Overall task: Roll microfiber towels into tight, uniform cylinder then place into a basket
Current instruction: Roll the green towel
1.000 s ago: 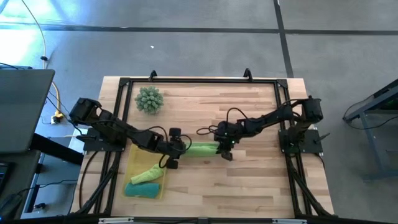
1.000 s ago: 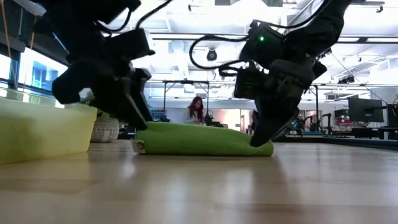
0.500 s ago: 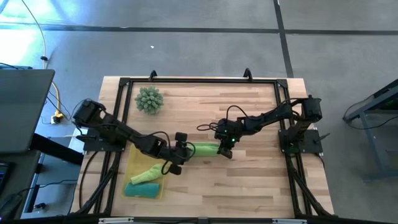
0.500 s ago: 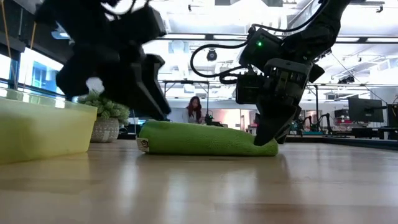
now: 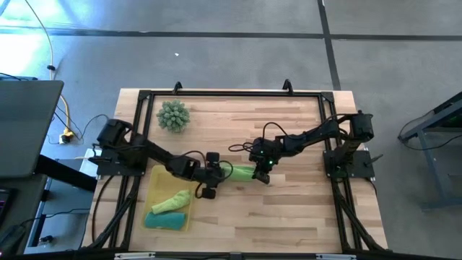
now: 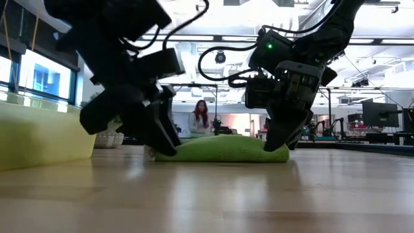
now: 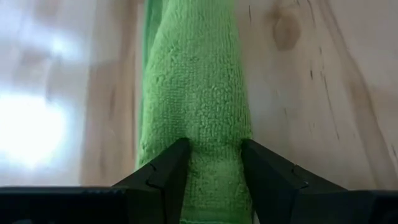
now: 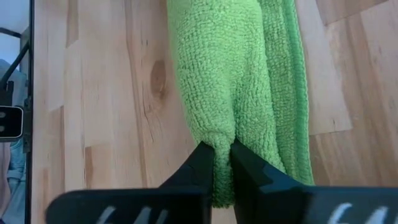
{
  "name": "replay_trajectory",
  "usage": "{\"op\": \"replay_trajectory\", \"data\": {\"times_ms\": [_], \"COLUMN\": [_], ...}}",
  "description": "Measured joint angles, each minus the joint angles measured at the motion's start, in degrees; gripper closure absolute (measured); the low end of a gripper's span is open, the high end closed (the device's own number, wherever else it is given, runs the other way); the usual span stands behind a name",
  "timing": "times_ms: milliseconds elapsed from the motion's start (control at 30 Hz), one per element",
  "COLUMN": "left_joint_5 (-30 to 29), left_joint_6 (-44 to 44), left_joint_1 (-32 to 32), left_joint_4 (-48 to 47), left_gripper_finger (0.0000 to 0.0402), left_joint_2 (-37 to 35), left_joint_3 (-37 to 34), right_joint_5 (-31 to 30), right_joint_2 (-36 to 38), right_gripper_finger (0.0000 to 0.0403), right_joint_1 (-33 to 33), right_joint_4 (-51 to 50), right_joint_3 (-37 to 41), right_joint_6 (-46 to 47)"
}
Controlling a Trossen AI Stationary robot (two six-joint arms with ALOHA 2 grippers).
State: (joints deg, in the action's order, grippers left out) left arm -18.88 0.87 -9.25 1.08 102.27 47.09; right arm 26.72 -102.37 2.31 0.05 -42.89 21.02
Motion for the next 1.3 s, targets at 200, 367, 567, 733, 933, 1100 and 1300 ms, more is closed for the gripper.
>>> {"op": "replay_trajectory", "data": {"times_ms": [200, 367, 567, 733, 933, 1100, 1300], "left_joint_5": [6.1, 12.3, 13.0, 13.7, 13.7, 13.7, 13.7], "left_joint_6": [-8.7, -13.4, -14.7, -14.8, -14.8, -14.8, -15.5], "left_joint_1": [2.2, 3.3, 3.4, 3.4, 3.4, 3.4, 3.4], "left_joint_4": [-1.0, -0.2, 0.9, 1.6, 1.8, 1.9, 2.1], "left_gripper_finger": [0.0264, 0.0274, 0.0277, 0.0277, 0.0277, 0.0277, 0.0277], "left_joint_2": [1.7, 2.6, 2.5, 2.6, 2.6, 2.6, 2.6], "left_joint_3": [0.3, 0.4, 0.1, 0.1, 0.0, 0.0, 0.0], "right_joint_5": [0.6, 0.3, -6.7, -15.9, -33.4, -42.3, -49.0], "right_joint_2": [0.5, 4.3, 11.1, 15.1, 13.4, 8.6, 2.8], "right_gripper_finger": [0.0359, 0.0312, 0.0279, 0.0277, 0.0277, 0.0276, 0.0252], "right_joint_1": [0.0, 0.0, -0.2, -5.7, -17.6, -22.4, -22.8], "right_joint_4": [0.1, -6.3, -23.2, -24.6, -18.9, -13.1, -12.6], "right_joint_3": [0.0, -1.6, -6.9, -8.6, -8.6, -8.6, -8.6], "right_joint_6": [-2.9, -9.6, -15.6, -19.0, -28.0, -30.1, -30.1]}}
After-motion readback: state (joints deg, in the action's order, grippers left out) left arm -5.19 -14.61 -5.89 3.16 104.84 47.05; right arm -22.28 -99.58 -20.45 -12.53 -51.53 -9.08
